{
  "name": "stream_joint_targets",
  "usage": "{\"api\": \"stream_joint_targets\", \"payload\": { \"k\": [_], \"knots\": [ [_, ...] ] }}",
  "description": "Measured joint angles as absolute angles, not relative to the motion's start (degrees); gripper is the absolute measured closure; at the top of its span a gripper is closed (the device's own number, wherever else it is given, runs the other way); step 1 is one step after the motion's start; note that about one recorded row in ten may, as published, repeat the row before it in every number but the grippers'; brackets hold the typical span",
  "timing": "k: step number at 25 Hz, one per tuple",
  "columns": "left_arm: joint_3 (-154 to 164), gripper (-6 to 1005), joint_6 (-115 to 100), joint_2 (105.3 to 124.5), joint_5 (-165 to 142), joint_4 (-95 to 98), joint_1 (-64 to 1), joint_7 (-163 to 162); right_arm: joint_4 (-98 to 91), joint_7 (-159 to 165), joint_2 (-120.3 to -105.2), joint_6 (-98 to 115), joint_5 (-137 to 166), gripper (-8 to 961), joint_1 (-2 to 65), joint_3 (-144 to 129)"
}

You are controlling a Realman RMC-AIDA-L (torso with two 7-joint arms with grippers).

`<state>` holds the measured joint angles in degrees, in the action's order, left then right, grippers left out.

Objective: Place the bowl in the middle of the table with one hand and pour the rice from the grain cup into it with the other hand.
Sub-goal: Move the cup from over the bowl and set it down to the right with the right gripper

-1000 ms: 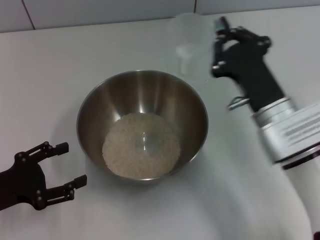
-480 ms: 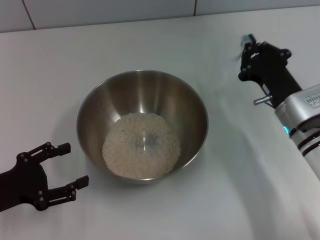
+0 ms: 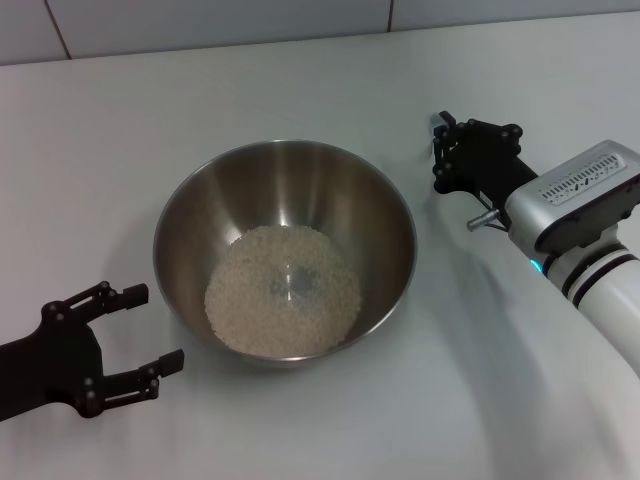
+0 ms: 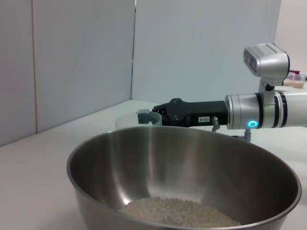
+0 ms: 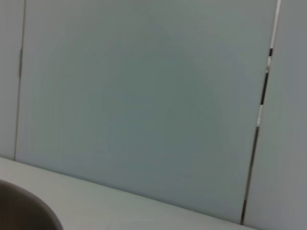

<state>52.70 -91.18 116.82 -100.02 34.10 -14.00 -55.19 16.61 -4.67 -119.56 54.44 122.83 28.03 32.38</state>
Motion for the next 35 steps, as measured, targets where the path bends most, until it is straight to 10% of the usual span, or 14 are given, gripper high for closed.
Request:
{"api": "stream_joint_targets", "payload": {
  "k": [20, 35],
  "knots": [
    [52.61, 134, -90.93, 117.16, -101.16, 34.10, -14.56, -55.22, 15.82, -4.58, -119.65, 52.90, 122.69, 804, 27.59, 32.33],
    [52.74, 134, -90.95, 117.16, -101.16, 34.10, -14.59, -55.21, 16.78, -2.53, -119.42, 54.41, 122.78, 360, 24.06, 31.27]
  ]
}}
